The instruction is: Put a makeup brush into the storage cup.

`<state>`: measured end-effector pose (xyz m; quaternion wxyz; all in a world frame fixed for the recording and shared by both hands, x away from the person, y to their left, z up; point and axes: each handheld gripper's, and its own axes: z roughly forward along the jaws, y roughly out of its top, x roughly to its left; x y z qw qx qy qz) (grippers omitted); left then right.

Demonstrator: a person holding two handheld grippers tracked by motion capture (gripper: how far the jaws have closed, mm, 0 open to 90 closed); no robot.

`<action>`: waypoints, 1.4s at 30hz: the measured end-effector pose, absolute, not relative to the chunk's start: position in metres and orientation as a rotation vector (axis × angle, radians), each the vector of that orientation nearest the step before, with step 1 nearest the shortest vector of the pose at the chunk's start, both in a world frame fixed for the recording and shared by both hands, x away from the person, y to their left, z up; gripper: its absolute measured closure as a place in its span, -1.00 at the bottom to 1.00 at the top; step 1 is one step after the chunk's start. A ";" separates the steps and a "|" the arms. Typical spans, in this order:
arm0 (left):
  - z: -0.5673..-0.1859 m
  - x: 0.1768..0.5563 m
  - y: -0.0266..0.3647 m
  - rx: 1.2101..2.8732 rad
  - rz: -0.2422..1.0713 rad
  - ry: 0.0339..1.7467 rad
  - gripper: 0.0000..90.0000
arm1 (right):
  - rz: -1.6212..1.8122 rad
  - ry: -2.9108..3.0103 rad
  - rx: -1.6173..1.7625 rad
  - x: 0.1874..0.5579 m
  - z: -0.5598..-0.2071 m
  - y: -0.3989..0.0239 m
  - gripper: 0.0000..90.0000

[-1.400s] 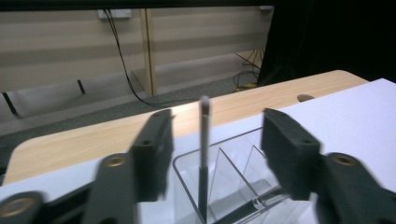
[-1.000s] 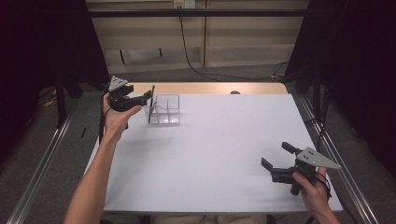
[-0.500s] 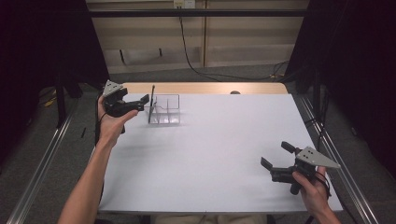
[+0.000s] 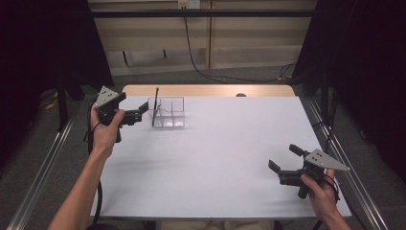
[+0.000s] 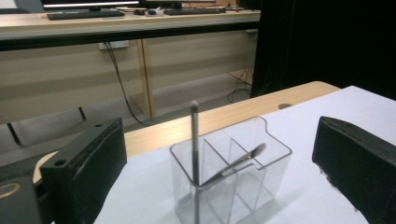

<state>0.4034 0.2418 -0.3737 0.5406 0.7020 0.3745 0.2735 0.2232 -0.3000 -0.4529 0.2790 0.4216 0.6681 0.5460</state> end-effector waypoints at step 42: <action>-0.413 0.291 0.244 1.690 0.617 0.817 -0.96 | 1.451 1.792 1.117 0.218 -0.450 -0.296 -1.00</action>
